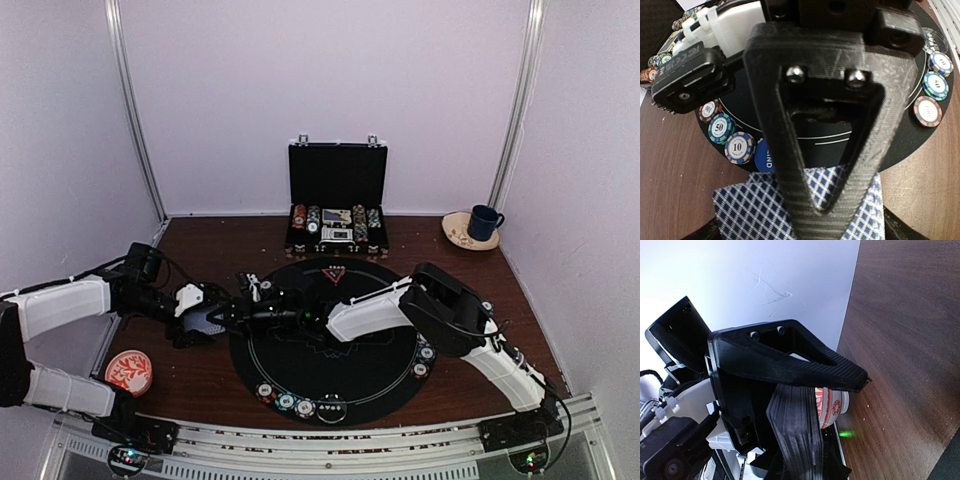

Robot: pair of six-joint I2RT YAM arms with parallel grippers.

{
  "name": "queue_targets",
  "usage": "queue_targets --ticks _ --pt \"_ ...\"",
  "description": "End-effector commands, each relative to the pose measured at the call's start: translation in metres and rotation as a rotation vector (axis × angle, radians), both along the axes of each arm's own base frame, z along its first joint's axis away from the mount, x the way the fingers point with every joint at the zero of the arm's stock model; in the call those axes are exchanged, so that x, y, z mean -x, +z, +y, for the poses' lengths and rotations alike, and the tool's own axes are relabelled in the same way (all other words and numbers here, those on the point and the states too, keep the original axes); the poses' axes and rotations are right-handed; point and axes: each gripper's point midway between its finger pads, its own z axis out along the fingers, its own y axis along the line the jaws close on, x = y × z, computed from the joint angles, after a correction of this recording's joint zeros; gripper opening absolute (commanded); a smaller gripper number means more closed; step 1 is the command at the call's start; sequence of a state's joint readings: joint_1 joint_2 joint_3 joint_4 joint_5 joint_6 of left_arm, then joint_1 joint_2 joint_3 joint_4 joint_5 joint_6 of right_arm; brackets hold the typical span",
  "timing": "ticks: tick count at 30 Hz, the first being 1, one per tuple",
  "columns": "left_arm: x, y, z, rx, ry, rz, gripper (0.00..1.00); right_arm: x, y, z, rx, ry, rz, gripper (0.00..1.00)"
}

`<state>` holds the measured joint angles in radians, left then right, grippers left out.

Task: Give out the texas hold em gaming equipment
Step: Pass from the right arm to the left

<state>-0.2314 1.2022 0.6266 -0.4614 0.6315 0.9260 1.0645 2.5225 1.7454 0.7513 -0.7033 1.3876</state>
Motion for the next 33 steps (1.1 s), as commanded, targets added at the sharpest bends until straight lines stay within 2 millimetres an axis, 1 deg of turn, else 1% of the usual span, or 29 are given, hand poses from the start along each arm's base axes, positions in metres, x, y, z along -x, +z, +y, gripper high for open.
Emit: queue_targets --ticks 1,4,6,10,11,14,16,19,21,26,30,33 --pt "-0.008 0.008 -0.009 0.046 -0.015 -0.039 0.86 -0.003 0.019 -0.004 -0.03 -0.009 -0.032 0.0" --pt "-0.008 0.01 -0.01 0.058 -0.017 -0.048 0.84 -0.007 0.015 -0.007 -0.034 -0.02 -0.019 0.0" --pt "-0.008 0.008 -0.01 0.059 -0.015 -0.047 0.78 -0.008 0.013 -0.008 -0.034 -0.022 -0.015 0.0" --pt "-0.009 0.003 -0.009 0.047 -0.009 -0.035 0.65 -0.008 0.016 -0.008 -0.05 -0.021 -0.014 0.0" --pt "-0.009 0.001 -0.008 0.044 -0.008 -0.032 0.64 -0.008 0.017 -0.008 -0.05 -0.021 -0.016 0.0" --pt "-0.01 -0.001 -0.009 0.045 -0.005 -0.026 0.63 -0.007 0.019 -0.007 -0.05 -0.013 -0.02 0.01" --pt "-0.011 -0.002 -0.008 0.044 0.001 -0.021 0.63 -0.007 0.021 -0.006 -0.053 -0.009 -0.025 0.07" --pt "-0.013 -0.005 -0.007 0.033 0.016 -0.01 0.62 -0.008 0.022 -0.005 -0.036 -0.007 -0.046 0.18" --pt "-0.015 -0.008 -0.005 0.022 0.027 0.0 0.61 -0.01 0.02 -0.005 -0.012 -0.01 -0.067 0.21" --pt "-0.012 -0.013 -0.004 0.013 0.039 0.025 0.52 -0.016 0.014 -0.008 0.036 -0.03 -0.092 0.24" --pt "-0.012 -0.014 -0.003 0.009 0.05 0.039 0.52 -0.019 0.006 -0.007 0.058 -0.034 -0.091 0.25" --pt "-0.012 -0.016 -0.001 0.0 0.06 0.045 0.52 -0.019 0.007 -0.005 0.053 -0.028 -0.095 0.25"
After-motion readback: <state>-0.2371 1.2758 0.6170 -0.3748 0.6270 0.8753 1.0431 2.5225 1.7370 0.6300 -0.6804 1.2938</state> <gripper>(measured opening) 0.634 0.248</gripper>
